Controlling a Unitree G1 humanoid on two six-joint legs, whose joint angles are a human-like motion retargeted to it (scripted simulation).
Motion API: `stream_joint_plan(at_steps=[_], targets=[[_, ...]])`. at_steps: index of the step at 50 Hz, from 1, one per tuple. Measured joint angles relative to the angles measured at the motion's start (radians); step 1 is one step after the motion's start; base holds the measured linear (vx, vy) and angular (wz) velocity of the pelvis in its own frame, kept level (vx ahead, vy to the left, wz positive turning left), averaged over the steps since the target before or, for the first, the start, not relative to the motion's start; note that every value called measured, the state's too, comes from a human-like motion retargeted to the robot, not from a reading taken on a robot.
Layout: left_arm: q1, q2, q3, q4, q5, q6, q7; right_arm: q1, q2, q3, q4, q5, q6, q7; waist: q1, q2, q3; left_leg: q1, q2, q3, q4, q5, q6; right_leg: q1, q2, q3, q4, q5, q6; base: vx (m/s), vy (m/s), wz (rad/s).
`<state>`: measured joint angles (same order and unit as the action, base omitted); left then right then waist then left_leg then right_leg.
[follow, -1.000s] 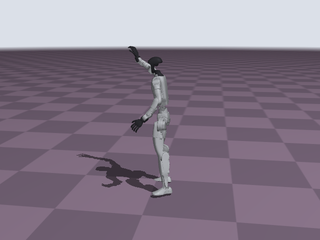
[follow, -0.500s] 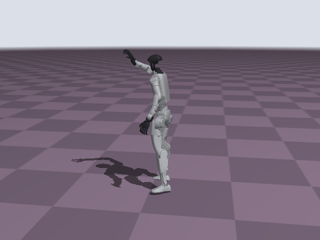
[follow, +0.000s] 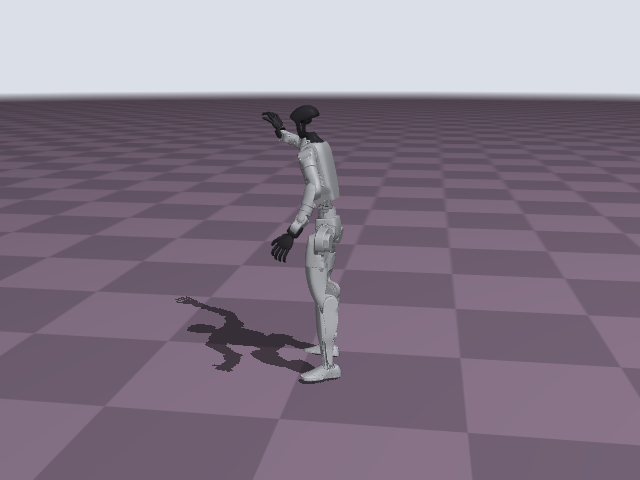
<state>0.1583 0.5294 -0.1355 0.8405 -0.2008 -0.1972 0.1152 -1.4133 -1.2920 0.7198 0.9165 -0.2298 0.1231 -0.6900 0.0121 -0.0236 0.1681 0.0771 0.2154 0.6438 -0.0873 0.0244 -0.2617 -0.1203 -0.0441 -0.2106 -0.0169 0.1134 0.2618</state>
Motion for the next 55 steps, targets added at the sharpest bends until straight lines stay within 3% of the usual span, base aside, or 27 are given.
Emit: stream_joint_plan(at_steps=[5, 10, 15, 18, 22, 28, 33, 38, 45, 50, 55], targets=[[0.041, -0.014, 0.002, 0.058, 0.052, 0.034, -0.053, 0.088, 0.141, -0.043, -0.237, -0.128, 0.0, -0.015, 0.006, -0.005, 0.007, 0.027, 0.003, 0.032, 0.004, -0.009, 0.0, 0.008, 0.006, 0.033, -0.001, -0.001, 0.0, 0.01, -0.01, -0.32], [0.026, -0.03, -0.004, 0.083, 0.102, 0.05, -0.1, 0.122, 0.422, -0.081, -0.459, -0.293, -0.004, -0.003, 0.065, -0.007, 0.014, 0.049, 0.02, 0.087, 0.027, -0.016, 0.001, 0.009, 0.033, 0.086, -0.014, 0.013, 0.0, -0.02, -0.1, -0.61], [-0.013, -0.053, 0.006, 0.062, 0.104, 0.033, -0.096, 0.135, 0.701, -0.081, -0.555, -0.449, -0.042, 0.053, 0.144, -0.001, 0.019, 0.067, 0.036, 0.136, 0.039, -0.013, 0.001, 0.008, 0.065, 0.127, -0.031, 0.033, 0.0, -0.02, -0.14, -0.52], [-0.034, -0.067, 0.016, 0.045, 0.076, 0.021, -0.083, 0.135, 0.783, -0.078, -0.551, -0.488, -0.044, 0.051, 0.173, 0.001, 0.017, 0.071, 0.043, 0.147, 0.04, -0.008, 0.002, 0.008, 0.08, 0.133, -0.039, 0.042, 0.0, -0.01, -0.12, -0.21], [-0.053, -0.067, 0.024, 0.025, 0.041, 0.01, -0.075, 0.146, 0.733, -0.081, -0.521, -0.479, -0.028, 0.025, 0.173, -0.004, 0.009, 0.064, 0.049, 0.134, 0.033, 0.001, 0.002, 0.006, 0.087, 0.115, -0.039, 0.043, 0.0, 0.01, -0.06, 0.17], [-0.066, -0.041, -0.006, 0.012, 0.05, 0.005, -0.061, 0.273, 0.378, -0.128, -0.406, -0.352, -0.008, -0.013, 0.135, -0.004, -0.006, 0.035, 0.051, 0.066, 0.013, 0.011, 0.001, 0.001, 0.073, 0.049, -0.017, 0.016, 0.0, 0.05, 0.03, 0.6], [-0.044, -0.028, -0.018, 0.002, 0.071, -0.002, -0.041, 0.478, 0.097, -0.292, -0.201, -0.197, -0.005, -0.029, 0.104, 0.013, -0.016, 0.006, 0.048, 0.0, 0.0, 0.013, 0.001, 0.0, 0.05, -0.013, 0.002, -0.013, 0.0, 0.07, 0.07, 0.7], [0.023, -0.025, 0.019, 0.017, 0.078, 0.002, -0.027, 0.624, 0.006, -0.481, -0.134, -0.132, -0.001, -0.05, 0.07, 0.018, -0.017, -0.005, 0.037, -0.036, 0.0, 0.004, 0.001, 0.009, 0.023, -0.039, 0.011, -0.034, 0.0, 0.07, 0.09, 0.37], [0.07, -0.023, 0.025, 0.08, 0.134, 0.042, -0.058, 0.644, 0.156, -0.487, -0.461, -0.229, -0.003, -0.09, 0.091, 0.008, -0.011, 0.03, 0.025, -0.003, 0.002, -0.006, 0.014, 0.025, 0.011, -0.002, 0.008, -0.038, 0.0, 0.03, 0.03, -0.26], [0.011, -0.031, -0.004, 0.106, 0.164, 0.054, -0.066, 0.551, 0.433, -0.34, -0.652, -0.363, -0.024, -0.052, 0.178, 0.01, -0.004, 0.038, 0.045, 0.042, 0.024, -0.004, 0.022, 0.016, 0.042, 0.042, -0.003, -0.018, 0.0, -0.05, -0.12, -0.52], [-0.072, -0.063, -0.01, 0.081, 0.144, 0.034, -0.043, 0.469, 0.743, -0.244, -0.653, -0.449, -0.043, -0.009, 0.27, 0.02, 0.009, 0.036, 0.069, 0.069, 0.035, 0.008, 0.015, 0.006, 0.081, 0.064, -0.018, 0.009, 0.0, -0.08, -0.17, -0.3]])
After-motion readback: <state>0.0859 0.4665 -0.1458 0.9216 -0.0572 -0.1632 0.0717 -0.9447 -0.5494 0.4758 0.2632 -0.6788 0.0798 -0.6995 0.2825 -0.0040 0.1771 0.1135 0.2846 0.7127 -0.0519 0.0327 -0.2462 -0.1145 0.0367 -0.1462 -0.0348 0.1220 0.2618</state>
